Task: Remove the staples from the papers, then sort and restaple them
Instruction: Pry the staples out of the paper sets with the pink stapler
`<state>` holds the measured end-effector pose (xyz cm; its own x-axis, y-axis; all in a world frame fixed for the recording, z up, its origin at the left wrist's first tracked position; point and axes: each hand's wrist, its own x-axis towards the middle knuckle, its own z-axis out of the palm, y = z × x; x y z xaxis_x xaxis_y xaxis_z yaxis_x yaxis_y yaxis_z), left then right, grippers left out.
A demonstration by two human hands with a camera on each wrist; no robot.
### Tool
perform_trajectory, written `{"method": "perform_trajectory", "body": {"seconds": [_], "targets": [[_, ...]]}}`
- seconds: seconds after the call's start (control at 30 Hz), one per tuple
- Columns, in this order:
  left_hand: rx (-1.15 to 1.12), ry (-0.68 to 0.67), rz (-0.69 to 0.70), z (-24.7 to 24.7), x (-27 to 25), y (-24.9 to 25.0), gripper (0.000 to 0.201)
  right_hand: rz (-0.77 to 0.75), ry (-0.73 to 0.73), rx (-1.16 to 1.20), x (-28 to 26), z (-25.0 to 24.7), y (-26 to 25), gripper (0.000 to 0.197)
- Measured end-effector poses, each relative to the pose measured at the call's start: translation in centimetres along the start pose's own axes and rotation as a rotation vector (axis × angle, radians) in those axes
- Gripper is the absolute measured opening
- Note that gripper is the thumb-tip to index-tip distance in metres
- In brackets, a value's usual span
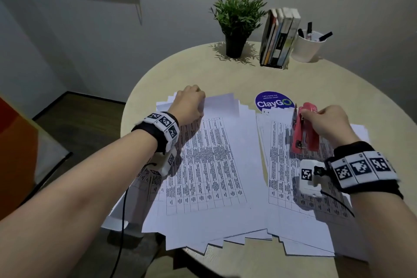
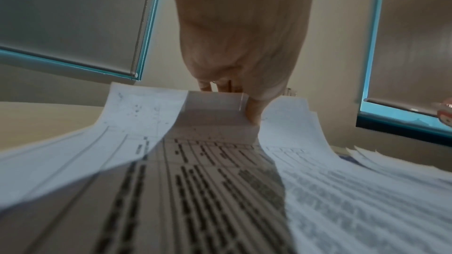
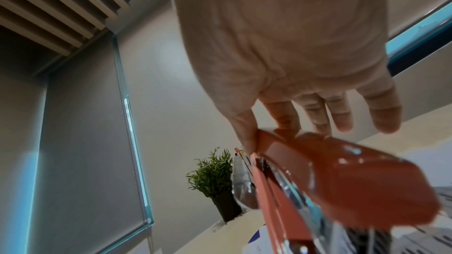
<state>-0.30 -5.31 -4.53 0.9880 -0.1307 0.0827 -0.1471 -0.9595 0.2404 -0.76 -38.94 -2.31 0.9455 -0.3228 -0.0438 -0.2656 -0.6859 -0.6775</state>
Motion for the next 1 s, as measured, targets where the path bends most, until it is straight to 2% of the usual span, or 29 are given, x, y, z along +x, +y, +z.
{"method": "perform_trajectory", "body": {"seconds": [0.03, 0.07, 0.17, 0.23, 0.3, 0.37, 0.43, 0.47, 0.53, 0.6, 0.63, 0.67, 0.77, 0.83, 1.0], "targets": [[-0.034, 0.019, -0.003, -0.2, -0.2, 0.1, 0.009, -0.004, -0.005, 0.016, -0.3, 0.1, -0.2, 0.048], [-0.101, 0.028, -0.008, -0.3, -0.3, 0.1, 0.003, -0.011, -0.014, 0.024, -0.4, 0.1, -0.4, 0.048], [-0.290, 0.014, -0.014, -1.2, -0.5, 0.5, 0.015, -0.037, -0.036, 0.038, -1.0, 0.2, -1.1, 0.045], [-0.326, -0.085, -0.011, -2.1, -0.9, 0.8, 0.018, -0.061, -0.056, 0.063, -1.6, 0.4, -1.8, 0.044], [-0.357, -0.257, -0.010, -2.6, -1.3, 1.4, 0.031, -0.088, -0.098, 0.099, -2.2, 0.9, -2.6, 0.048], [-0.327, -0.351, -0.005, -2.4, -1.9, 2.1, 0.032, -0.139, -0.141, 0.081, -3.3, 1.8, -3.6, 0.046], [-0.268, -0.352, -0.012, -1.9, -2.7, 2.9, 0.010, -0.204, -0.183, 0.014, -4.4, 2.8, -4.6, 0.047], [-0.221, -0.345, -0.017, -1.5, -3.1, 3.1, 0.021, -0.226, -0.212, -0.024, -5.0, 3.5, -5.2, 0.049], [-0.063, -0.298, 0.005, -0.8, -4.0, 3.3, 0.062, -0.266, -0.265, -0.118, -6.2, 4.8, -6.3, 0.048], [0.122, -0.192, 0.055, -0.3, -5.0, 3.3, 0.082, -0.303, -0.298, -0.264, -7.4, 6.2, -7.3, 0.045], [0.172, -0.196, 0.070, -0.3, -5.6, 3.2, 0.086, -0.321, -0.307, -0.339, -7.9, 6.8, -7.7, 0.043], [0.184, -0.251, 0.073, -0.3, -5.9, 3.1, 0.086, -0.340, -0.312, -0.405, -8.3, 7.4, -8.1, 0.041], [0.141, -0.458, 0.094, 0.0, -7.2, 2.8, 0.065, -0.363, -0.332, -0.565, -9.2, 8.5, -9.1, 0.035], [0.174, -0.479, 0.148, 0.2, -7.9, 2.4, 0.063, -0.370, -0.356, -0.617, -9.5, 9.2, -9.5, 0.030], [0.229, -0.431, 0.194, 0.6, -8.3, 2.1, 0.071, -0.382, -0.356, -0.640, -10.0, 10.5, -10.4, 0.022]]}}
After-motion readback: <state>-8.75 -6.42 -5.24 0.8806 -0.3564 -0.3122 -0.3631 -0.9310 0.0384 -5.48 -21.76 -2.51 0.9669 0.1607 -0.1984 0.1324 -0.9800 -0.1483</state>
